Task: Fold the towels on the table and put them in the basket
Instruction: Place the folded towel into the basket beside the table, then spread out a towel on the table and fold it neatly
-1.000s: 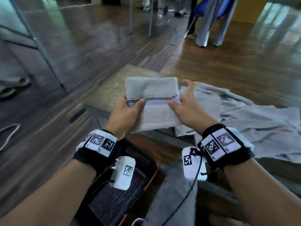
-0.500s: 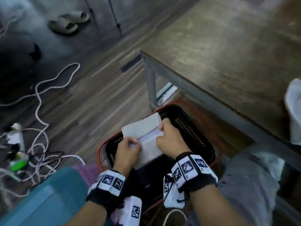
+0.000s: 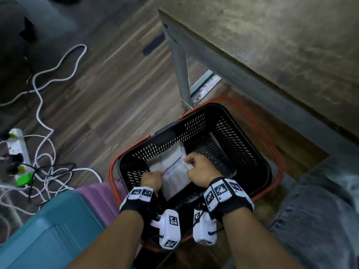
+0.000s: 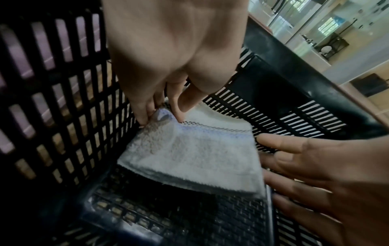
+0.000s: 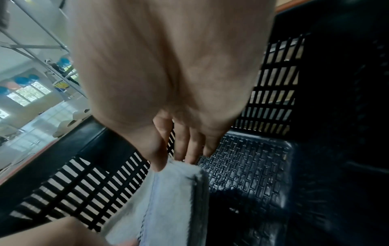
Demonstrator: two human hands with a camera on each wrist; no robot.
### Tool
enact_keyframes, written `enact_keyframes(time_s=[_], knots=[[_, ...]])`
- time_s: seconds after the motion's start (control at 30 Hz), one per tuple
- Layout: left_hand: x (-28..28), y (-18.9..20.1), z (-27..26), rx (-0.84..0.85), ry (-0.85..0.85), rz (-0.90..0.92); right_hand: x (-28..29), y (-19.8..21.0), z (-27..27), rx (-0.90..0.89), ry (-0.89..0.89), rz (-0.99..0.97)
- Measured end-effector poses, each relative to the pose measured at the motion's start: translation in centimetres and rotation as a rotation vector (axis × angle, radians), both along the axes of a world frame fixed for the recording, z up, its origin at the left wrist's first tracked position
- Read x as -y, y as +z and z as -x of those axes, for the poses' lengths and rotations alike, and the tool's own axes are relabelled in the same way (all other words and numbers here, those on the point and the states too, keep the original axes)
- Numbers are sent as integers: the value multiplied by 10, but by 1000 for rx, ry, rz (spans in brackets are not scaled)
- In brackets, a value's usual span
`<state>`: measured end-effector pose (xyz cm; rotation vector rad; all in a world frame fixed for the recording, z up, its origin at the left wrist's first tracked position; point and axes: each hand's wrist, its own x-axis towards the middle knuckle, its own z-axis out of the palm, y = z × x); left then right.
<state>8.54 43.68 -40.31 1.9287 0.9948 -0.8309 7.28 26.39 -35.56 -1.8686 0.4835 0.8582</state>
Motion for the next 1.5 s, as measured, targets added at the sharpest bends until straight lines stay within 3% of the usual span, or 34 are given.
enact_keyframes(time_s=[0.27,0.57,0.7,0.87,1.1,1.3,1.5], knots=[[6,-4,1,-81,-237,-143,5,-9,8,17,-51,-7],[12,12,1,-90,-280,-155,2,16,-5,141,-193,-43],[19,37,-2,55,-131,-146,2,36,-9,209,-191,-15],[29,86,-20,288,-100,46,0,77,-16,322,-195,-2],[55,164,-41,479,-82,370,18,160,-10,553,-210,62],[116,238,-30,615,-277,558,66,237,31,703,-285,184],[207,313,10,713,-658,674,136,296,96,813,-406,313]])
